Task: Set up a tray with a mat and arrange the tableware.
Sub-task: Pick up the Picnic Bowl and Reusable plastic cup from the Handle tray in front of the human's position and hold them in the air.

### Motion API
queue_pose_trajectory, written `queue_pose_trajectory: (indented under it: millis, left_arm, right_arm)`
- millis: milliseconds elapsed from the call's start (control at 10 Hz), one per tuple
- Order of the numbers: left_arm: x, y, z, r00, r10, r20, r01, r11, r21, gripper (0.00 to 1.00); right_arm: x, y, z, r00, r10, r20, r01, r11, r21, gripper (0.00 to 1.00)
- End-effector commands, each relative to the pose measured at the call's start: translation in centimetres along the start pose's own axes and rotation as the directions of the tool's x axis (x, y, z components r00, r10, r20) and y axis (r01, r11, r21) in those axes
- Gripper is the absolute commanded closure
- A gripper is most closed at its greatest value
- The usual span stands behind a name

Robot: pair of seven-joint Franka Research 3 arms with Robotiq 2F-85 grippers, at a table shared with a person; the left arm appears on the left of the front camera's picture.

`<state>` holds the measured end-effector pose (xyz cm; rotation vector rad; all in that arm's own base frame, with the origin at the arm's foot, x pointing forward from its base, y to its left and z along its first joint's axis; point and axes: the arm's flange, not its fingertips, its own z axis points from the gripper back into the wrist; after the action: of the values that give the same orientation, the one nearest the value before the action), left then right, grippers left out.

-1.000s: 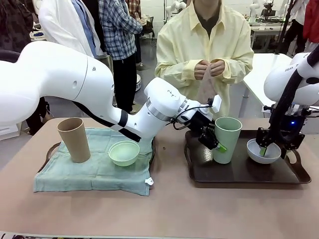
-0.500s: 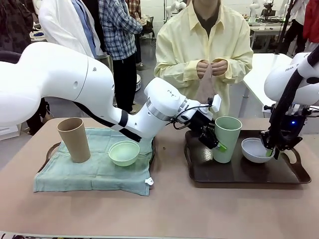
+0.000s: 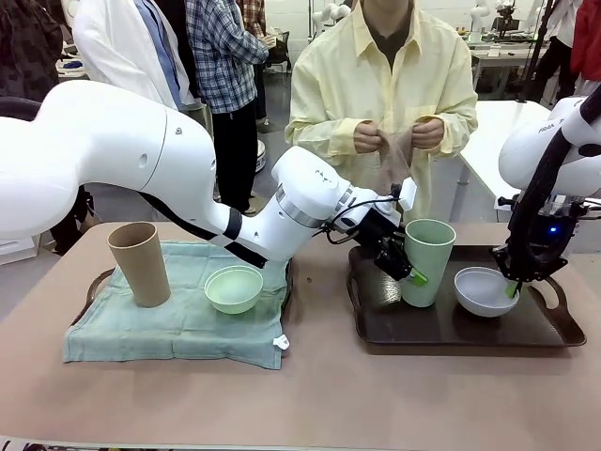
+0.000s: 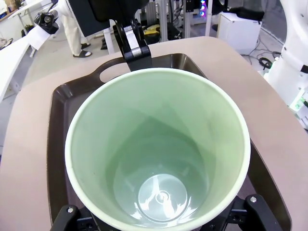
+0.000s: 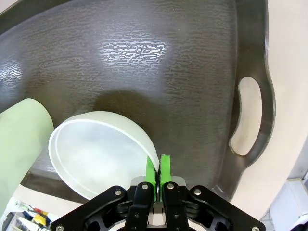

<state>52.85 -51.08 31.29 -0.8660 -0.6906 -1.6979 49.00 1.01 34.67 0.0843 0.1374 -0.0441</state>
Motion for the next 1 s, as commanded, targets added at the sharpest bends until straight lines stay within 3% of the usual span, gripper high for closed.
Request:
queue_pose_trajectory:
  millis: [0,100,200,600,900]
  left_arm:
    - [0.2,0.3,0.0,1.0,0.023,0.004,-0.023,1.0,-0.001,0.74]
    - [0.2,0.3,0.1,1.0,0.026,0.001,-0.026,1.0,0.0,0.74]
    - [0.5,0.0,1.1,0.999,0.042,0.003,-0.042,0.999,0.009,1.0]
    - [6.0,-5.0,10.3,0.996,0.079,0.036,-0.081,0.995,0.063,1.0]
    - [10.9,-9.1,14.2,0.997,0.079,0.024,-0.081,0.989,0.123,1.0]
  right_arm:
    - [0.3,-0.2,-0.6,1.0,0.01,0.005,-0.01,1.0,0.014,1.0]
    - [0.1,-0.3,-0.3,1.0,0.006,-0.01,-0.006,1.0,0.009,1.0]
    - [-0.7,-0.4,0.8,1.0,0.014,-0.005,-0.013,0.999,0.029,1.0]
    - [-7.0,-1.0,10.4,0.992,0.055,0.111,-0.059,0.998,0.026,1.0]
    - [-11.2,-0.6,16.8,0.979,0.049,0.198,-0.053,0.999,0.015,1.0]
